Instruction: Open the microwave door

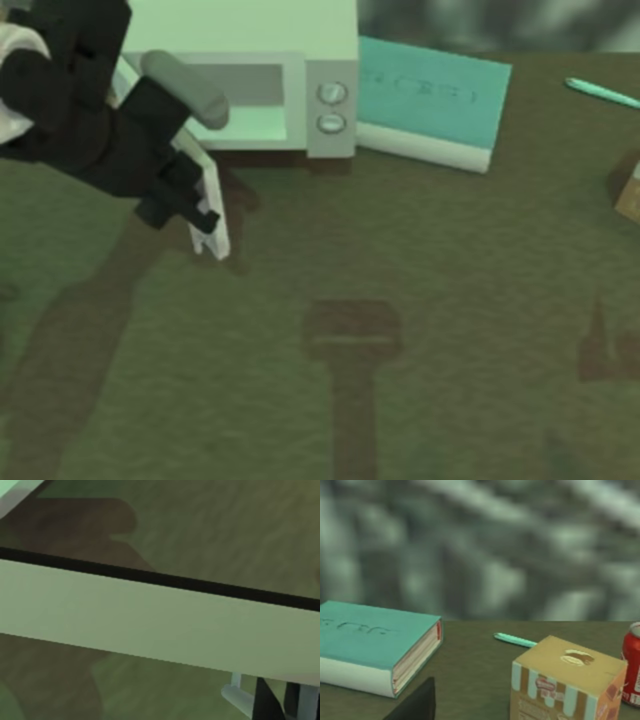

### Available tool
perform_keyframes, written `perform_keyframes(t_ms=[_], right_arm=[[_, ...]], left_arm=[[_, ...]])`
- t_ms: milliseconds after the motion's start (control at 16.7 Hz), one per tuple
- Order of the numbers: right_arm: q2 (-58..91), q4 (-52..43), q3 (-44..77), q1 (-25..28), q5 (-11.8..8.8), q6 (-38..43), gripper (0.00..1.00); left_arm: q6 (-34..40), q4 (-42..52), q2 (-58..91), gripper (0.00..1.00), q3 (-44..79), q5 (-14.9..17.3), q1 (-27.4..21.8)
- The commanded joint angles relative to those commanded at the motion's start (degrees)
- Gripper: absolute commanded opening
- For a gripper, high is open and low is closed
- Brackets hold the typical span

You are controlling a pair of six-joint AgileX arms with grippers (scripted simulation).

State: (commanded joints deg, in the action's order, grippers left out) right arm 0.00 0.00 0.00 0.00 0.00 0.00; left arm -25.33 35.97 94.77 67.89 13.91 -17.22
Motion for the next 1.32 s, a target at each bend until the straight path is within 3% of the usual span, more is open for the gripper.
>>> perform_keyframes(t_ms=[420,1320], right_arm=[[0.0,0.0,0.0,0.0,0.0,0.0,1.00],[0.0,0.0,0.0,0.0,0.0,0.0,1.00]], left_arm=[[-9.6,3.0,-1.0,0.00,-0.7,4.6,4.1],[-9.9,3.1,-1.1,0.00,-0.8,4.7,4.3]])
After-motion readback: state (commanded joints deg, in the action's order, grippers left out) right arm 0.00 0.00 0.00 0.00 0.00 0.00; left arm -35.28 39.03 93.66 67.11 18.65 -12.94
